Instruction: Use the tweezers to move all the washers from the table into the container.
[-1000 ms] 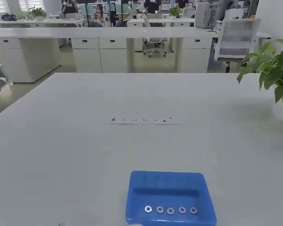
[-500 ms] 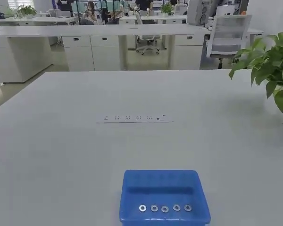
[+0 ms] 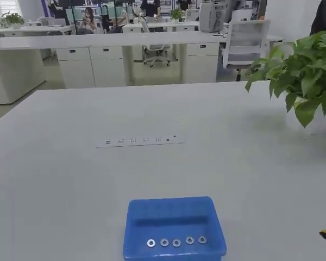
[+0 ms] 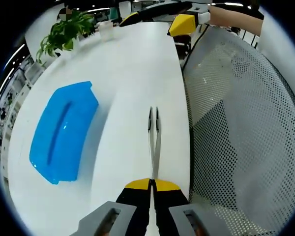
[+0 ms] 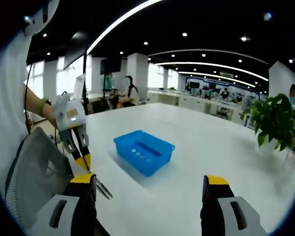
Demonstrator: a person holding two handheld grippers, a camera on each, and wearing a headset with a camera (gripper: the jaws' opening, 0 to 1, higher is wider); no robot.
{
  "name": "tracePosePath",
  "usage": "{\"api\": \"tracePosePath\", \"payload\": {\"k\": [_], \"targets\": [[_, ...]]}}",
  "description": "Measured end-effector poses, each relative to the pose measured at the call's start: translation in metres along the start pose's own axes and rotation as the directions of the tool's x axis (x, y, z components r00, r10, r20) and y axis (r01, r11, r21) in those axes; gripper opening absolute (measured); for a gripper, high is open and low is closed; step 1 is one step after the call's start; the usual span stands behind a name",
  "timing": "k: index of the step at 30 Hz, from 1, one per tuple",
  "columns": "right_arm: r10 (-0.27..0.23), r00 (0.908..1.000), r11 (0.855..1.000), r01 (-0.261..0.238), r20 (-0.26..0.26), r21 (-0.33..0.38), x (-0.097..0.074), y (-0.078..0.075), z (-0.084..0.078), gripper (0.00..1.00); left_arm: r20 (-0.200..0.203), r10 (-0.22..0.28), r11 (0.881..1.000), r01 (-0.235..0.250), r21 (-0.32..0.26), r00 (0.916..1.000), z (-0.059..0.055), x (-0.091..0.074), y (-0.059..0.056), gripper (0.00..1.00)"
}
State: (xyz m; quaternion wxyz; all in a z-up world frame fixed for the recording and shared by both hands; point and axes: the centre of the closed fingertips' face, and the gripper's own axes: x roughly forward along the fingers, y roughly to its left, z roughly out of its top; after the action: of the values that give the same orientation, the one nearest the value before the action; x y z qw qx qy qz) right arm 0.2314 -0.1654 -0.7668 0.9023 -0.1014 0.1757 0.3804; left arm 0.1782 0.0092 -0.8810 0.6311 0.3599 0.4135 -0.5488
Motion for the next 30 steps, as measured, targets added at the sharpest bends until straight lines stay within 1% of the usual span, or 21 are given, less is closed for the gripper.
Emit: {"api": "tracePosePath", "payload": {"k": [4,7,10,11,12,13,14,15,16,18,19,20,21,22,23,24,26,27,28,29,30], "targets": [[-0.026,0.9994,1.000,0.025,0.023,0.015,-0.002,0.000,0.000,0.89,-0.027,-0.010,1.000,0.010,-0.006,0.9996,-0.005,0.001,-0.002,0.00],[-0.051,0.9974,0.998,0.050,0.051,0.033,-0.003,-0.004,0.002,0.89,-0.024,-0.014,1.000,0.014,-0.005,0.9996,-0.004,0.001,-0.001,0.00],[-0.069,0.9938,0.993,0.060,0.087,0.102,-0.003,-0.009,0.006,0.89,-0.022,-0.014,1.000,0.014,-0.014,0.9997,-0.004,0.000,-0.001,0.00],[-0.076,0.9928,0.991,0.065,0.093,0.117,-0.004,-0.011,0.006,0.89,-0.020,-0.013,1.000,0.012,-0.026,0.9997,-0.004,0.000,-0.001,0.00],[-0.085,0.9911,0.989,0.071,0.102,0.132,-0.006,-0.014,0.007,0.88,-0.008,-0.003,0.999,0.002,-0.053,1.0000,-0.003,0.000,0.000,0.01],[-0.094,0.9891,0.987,0.078,0.113,0.139,-0.008,-0.017,0.007,0.88,-0.001,0.002,0.998,-0.002,-0.069,1.0000,-0.003,-0.001,0.000,0.05],[-0.100,0.9882,0.986,0.083,0.116,0.144,-0.009,-0.018,0.008,0.88,0.013,0.006,0.995,-0.005,-0.102,0.9999,-0.004,-0.002,-0.001,0.08],[-0.111,0.9859,0.984,0.091,0.126,0.156,-0.010,-0.020,0.008,0.88,0.020,0.010,0.993,-0.008,-0.114,0.9997,-0.005,-0.003,-0.001,0.09],[-0.116,0.9847,0.982,0.094,0.130,0.164,-0.011,-0.021,0.008,0.88,0.043,0.026,0.989,-0.020,-0.146,0.9988,-0.005,-0.004,0.000,0.10],[-0.120,0.9818,0.979,0.093,0.147,0.181,-0.011,-0.023,0.010,0.90,0.061,0.040,0.978,-0.026,-0.205,0.9973,-0.009,-0.006,-0.001,0.13],[-0.126,0.9794,0.976,0.094,0.158,0.198,-0.011,-0.023,0.012,0.91,0.077,0.055,0.972,-0.036,-0.231,0.9955,-0.010,-0.008,0.000,0.15],[-0.128,0.9784,0.975,0.095,0.162,0.198,-0.012,-0.023,0.013,0.91,0.108,0.090,0.958,-0.056,-0.282,0.9900,-0.010,-0.012,0.003,0.19],[-0.131,0.9776,0.976,0.097,0.165,0.197,-0.012,-0.024,0.014,0.92,0.129,0.116,0.943,-0.068,-0.325,0.9848,-0.011,-0.015,0.005,0.22],[-0.138,0.9761,0.976,0.105,0.168,0.191,-0.013,-0.025,0.014,0.92,0.169,0.160,0.919,-0.084,-0.385,0.9725,-0.010,-0.021,0.008,0.25],[-0.143,0.9754,0.976,0.111,0.168,0.186,-0.013,-0.025,0.014,0.93,0.199,0.195,0.900,-0.095,-0.426,0.9604,-0.010,-0.026,0.011,0.30],[-0.146,0.9752,0.977,0.116,0.166,0.178,-0.013,-0.026,0.014,0.93,0.230,0.245,0.869,-0.108,-0.484,0.9420,-0.011,-0.033,0.015,0.33],[-0.157,0.9741,0.979,0.131,0.163,0.159,-0.013,-0.026,0.015,0.94,0.257,0.317,0.831,-0.136,-0.540,0.9130,-0.014,-0.044,0.020,0.40],[-0.160,0.9736,0.979,0.136,0.162,0.151,-0.013,-0.027,0.015,0.95,0.274,0.376,0.803,-0.163,-0.573,0.8853,-0.015,-0.053,0.025,0.43],[-0.164,0.9730,0.979,0.142,0.162,0.144,-0.013,-0.027,0.015,0.96,0.285,0.418,0.783,-0.183,-0.594,0.8625,-0.016,-0.060,0.028,0.46],[-0.170,0.9722,0.979,0.149,0.161,0.137,-0.014,-0.028,0.015,0.97,0.300,0.475,0.751,-0.204,-0.628,0.8270,-0.017,-0.070,0.032,0.51],[-0.172,0.9716,0.979,0.151,0.162,0.135,-0.014,-0.028,0.015,0.98,0.308,0.506,0.734,-0.215,-0.644,0.8058,-0.017,-0.076,0.034,0.53]]}}
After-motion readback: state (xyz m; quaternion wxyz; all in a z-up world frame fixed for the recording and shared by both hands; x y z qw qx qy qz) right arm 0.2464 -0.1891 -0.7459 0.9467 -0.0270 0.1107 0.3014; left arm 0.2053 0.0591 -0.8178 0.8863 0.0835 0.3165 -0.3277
